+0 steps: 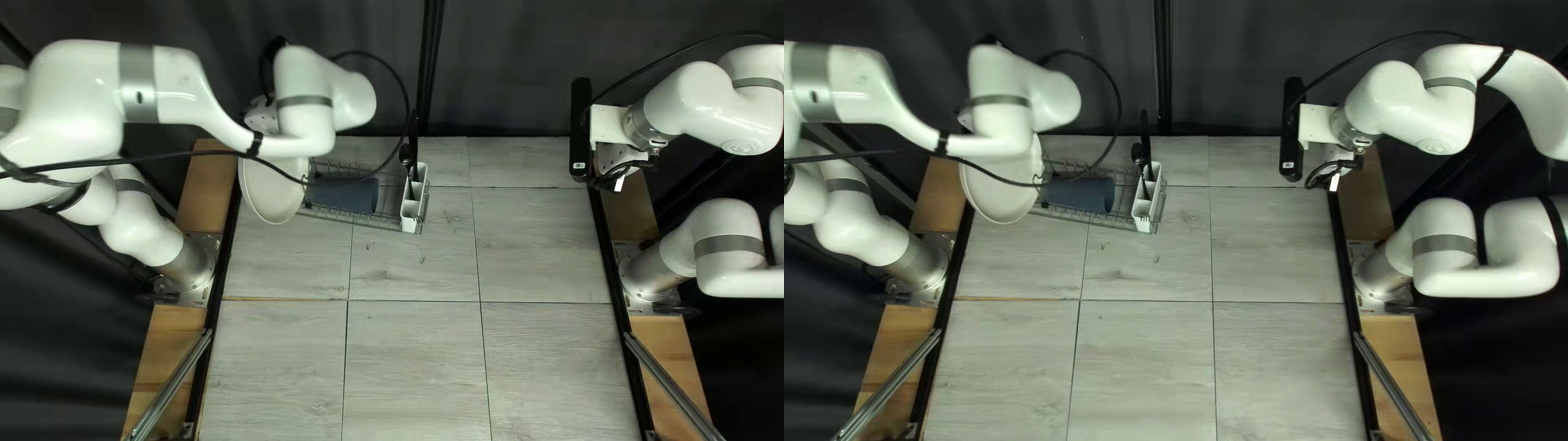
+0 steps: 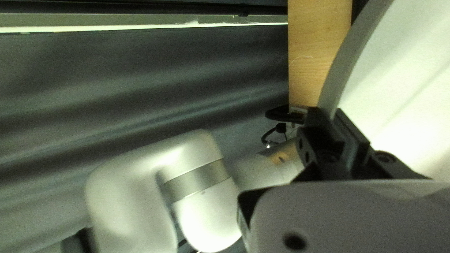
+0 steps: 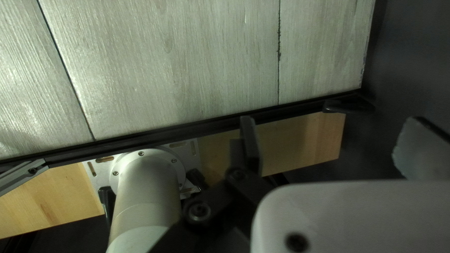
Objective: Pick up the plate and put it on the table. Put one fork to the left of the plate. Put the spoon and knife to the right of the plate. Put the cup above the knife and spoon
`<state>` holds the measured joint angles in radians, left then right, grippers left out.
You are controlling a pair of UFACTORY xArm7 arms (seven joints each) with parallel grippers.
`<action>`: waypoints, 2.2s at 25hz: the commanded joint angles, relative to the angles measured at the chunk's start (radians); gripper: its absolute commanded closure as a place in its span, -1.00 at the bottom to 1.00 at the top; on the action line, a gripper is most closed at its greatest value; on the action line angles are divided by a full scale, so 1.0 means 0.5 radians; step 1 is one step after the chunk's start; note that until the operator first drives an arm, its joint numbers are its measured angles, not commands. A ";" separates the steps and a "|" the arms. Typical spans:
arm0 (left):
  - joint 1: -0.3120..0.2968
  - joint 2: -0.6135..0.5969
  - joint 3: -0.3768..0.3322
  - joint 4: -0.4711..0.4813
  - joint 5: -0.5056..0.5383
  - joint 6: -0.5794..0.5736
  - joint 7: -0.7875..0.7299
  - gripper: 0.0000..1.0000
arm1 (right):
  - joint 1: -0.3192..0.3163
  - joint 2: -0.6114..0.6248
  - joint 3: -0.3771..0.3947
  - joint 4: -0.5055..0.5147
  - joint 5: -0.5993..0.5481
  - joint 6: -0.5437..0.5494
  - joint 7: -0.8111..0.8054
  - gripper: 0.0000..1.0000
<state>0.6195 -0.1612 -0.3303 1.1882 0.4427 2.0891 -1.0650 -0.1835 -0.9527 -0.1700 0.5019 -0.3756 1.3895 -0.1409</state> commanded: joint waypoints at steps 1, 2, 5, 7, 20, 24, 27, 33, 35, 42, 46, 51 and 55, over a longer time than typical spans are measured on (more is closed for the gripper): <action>-0.044 -0.097 -0.072 0.146 -0.036 0.165 -0.058 1.00 | 0.000 0.000 0.000 0.000 0.000 0.000 0.000 -1.00; -0.052 -0.110 -0.085 0.164 -0.047 0.183 -0.074 1.00 | 0.000 0.000 0.000 0.000 0.000 0.000 0.000 -1.00; -0.092 -0.173 -0.145 0.238 -0.105 0.235 -0.120 1.00 | 0.000 0.000 0.000 0.000 0.000 0.000 0.000 -1.00; -0.108 -0.191 -0.171 0.274 -0.143 0.244 -0.153 1.00 | 0.000 0.000 0.000 0.000 0.000 0.000 0.000 -1.00; -0.233 -0.297 -0.240 0.313 -0.286 0.098 -0.044 1.00 | 0.000 0.000 0.000 0.000 0.000 0.000 0.000 -1.00; -0.243 -0.303 -0.241 0.302 -0.476 0.053 -0.110 1.00 | 0.000 0.000 0.000 0.000 0.000 0.000 0.000 -1.00; -0.255 -0.317 -0.260 0.314 -0.740 -0.047 -0.250 1.00 | 0.000 0.000 0.000 0.000 0.000 0.000 0.000 -1.00; -0.263 -0.322 -0.272 0.319 -0.832 -0.106 -0.306 1.00 | 0.000 0.000 0.000 0.000 0.000 0.000 0.000 -1.00; -0.263 -0.322 -0.272 0.319 -0.832 -0.106 -0.306 1.00 | 0.000 0.000 0.000 0.000 0.000 0.000 0.000 -1.00; -0.293 -0.083 -0.396 0.415 -0.907 -0.290 -0.539 1.00 | 0.000 0.000 0.000 0.000 0.000 0.000 0.000 -1.00; -0.368 -0.065 -0.547 0.450 -0.909 -0.469 -0.787 1.00 | 0.000 0.000 0.000 0.000 0.000 0.000 0.000 -1.00; -0.431 0.027 -0.689 0.424 -0.832 -0.723 -1.003 1.00 | 0.000 0.000 0.000 0.000 0.000 0.000 0.000 -1.00; -0.441 0.043 -0.703 0.287 -0.780 -1.020 -1.000 1.00 | 0.000 0.000 0.000 0.000 0.000 0.000 0.000 -1.00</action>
<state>0.4046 -0.1403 -0.6755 1.3868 0.0369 1.6784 -1.5657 -0.1835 -0.9527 -0.1700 0.5019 -0.3756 1.3895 -0.1409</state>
